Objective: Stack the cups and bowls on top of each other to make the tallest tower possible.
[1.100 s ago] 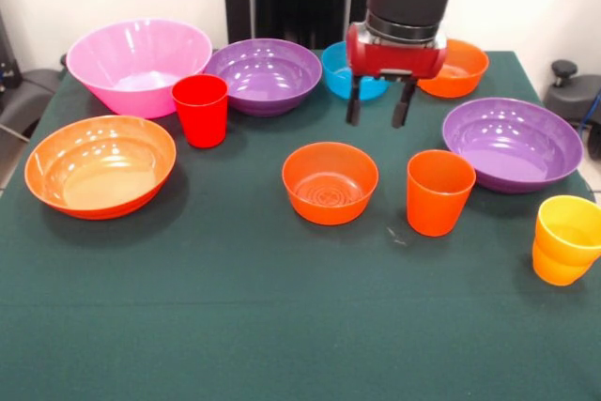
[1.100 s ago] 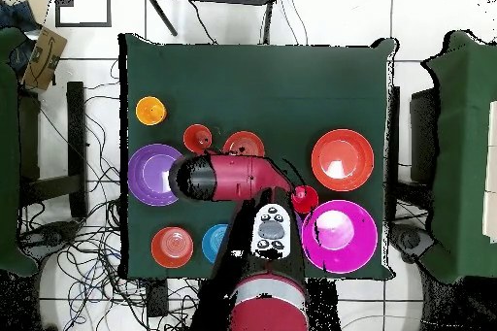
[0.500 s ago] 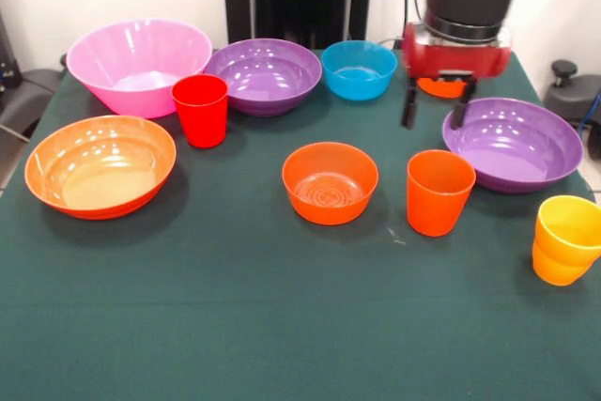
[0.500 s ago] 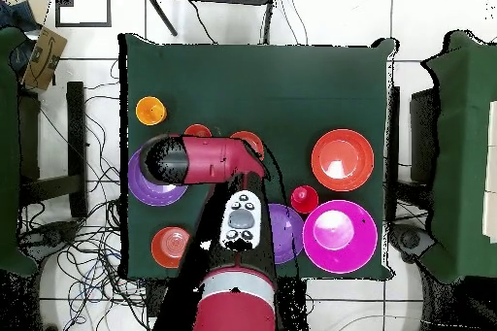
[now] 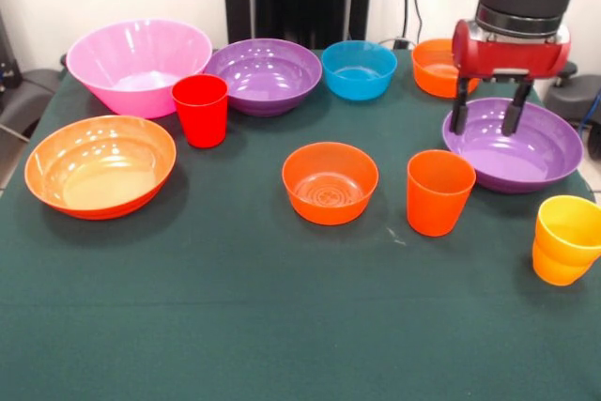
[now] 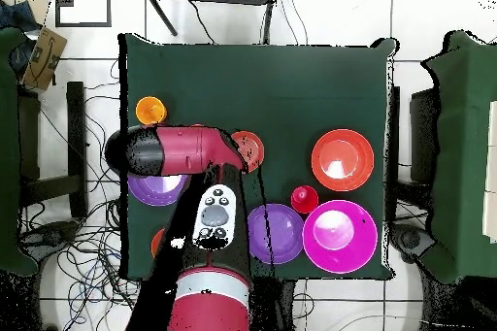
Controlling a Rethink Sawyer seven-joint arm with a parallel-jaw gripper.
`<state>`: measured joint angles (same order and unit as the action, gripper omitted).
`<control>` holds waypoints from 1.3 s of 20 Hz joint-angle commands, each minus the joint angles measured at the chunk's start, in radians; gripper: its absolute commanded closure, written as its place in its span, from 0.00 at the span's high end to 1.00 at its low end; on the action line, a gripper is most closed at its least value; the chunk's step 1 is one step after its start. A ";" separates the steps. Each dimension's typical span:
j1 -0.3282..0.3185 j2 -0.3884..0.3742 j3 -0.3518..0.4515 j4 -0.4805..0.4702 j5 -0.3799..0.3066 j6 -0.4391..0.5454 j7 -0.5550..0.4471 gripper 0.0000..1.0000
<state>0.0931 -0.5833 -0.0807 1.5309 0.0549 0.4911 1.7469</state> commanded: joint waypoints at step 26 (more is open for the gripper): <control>0.058 0.292 -0.034 -0.205 -0.010 -0.070 0.205 1.00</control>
<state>0.1462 -0.3721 -0.1701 1.3763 0.0567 0.4849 1.8116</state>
